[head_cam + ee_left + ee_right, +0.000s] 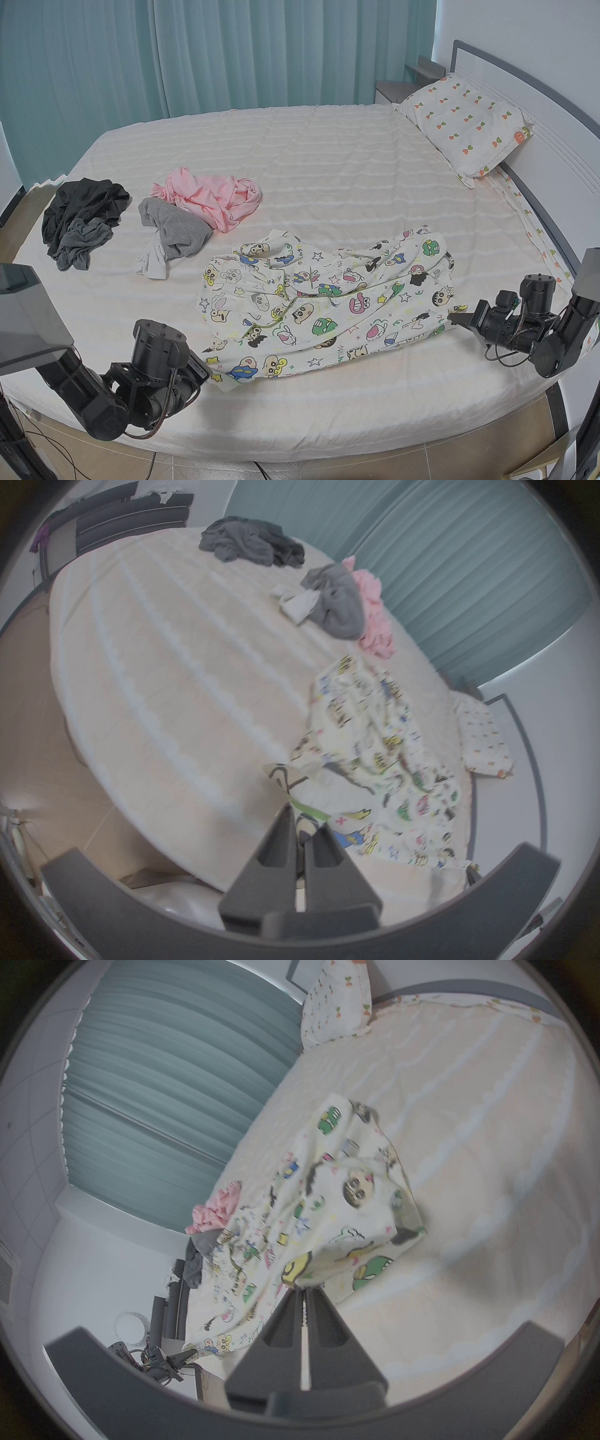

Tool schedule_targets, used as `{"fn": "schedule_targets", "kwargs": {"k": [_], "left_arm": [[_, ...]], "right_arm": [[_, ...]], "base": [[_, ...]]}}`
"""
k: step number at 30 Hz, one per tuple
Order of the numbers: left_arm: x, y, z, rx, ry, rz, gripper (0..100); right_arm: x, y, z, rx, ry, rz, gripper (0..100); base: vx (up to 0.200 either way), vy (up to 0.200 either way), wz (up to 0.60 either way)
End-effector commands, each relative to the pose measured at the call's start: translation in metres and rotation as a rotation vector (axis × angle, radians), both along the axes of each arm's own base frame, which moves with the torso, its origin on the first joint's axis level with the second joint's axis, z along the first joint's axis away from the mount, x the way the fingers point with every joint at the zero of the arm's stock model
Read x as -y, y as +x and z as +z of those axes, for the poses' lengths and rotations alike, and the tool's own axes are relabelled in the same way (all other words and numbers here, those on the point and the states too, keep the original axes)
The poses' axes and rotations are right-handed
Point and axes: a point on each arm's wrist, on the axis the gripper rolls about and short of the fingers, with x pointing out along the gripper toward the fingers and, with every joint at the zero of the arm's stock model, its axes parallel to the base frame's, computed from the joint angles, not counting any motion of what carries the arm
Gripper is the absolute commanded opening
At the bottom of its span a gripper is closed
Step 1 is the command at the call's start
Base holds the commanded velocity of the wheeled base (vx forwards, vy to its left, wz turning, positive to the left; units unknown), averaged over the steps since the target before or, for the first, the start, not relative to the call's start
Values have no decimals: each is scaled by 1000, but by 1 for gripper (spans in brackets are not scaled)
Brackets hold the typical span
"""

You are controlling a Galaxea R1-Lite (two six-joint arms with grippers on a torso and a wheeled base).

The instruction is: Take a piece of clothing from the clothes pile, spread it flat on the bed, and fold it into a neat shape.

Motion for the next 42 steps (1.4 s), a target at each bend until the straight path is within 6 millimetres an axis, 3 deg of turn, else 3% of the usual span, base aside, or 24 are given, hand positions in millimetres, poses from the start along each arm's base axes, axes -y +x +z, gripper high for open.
{"fn": "schedule_targets", "kwargs": {"k": [1,12,22,28,31,32,33,34,37,38,39,40,42], "left_arm": [[2,8,49,188,-54,-16,0],[16,48,133,363,-74,-22,0],[6,78,203,498,-82,31,0],[2,92,222,541,-76,47,0],[4,93,219,510,-63,43,0],[5,92,217,501,-64,41,0],[5,92,217,501,-64,41,0],[4,91,218,503,-64,42,0],[5,91,218,501,-63,41,0],[5,91,218,501,-63,41,0],[6,90,217,498,-63,38,0],[6,90,217,498,-63,38,0],[8,88,214,487,-60,29,0]], "right_arm": [[5,-7,40,132,15,-12,0],[11,12,102,351,44,-34,0],[13,37,171,487,99,-45,0],[12,45,202,555,110,-38,0],[8,42,194,493,112,-29,0],[4,38,180,437,112,-18,0],[3,38,179,433,112,-16,0],[-1,32,159,361,112,1,0],[-6,20,124,236,109,48,0],[-6,20,124,236,109,48,0],[-8,12,97,150,97,100,0],[-8,12,93,141,92,107,0],[-13,2,59,43,63,162,0]], "base": [[0,0,0],[0,0,0],[0,0,0],[0,0,0],[0,0,0],[0,0,0],[0,0,0],[0,0,0],[0,0,0],[0,0,0],[0,0,0],[0,0,0],[0,0,0]]}}
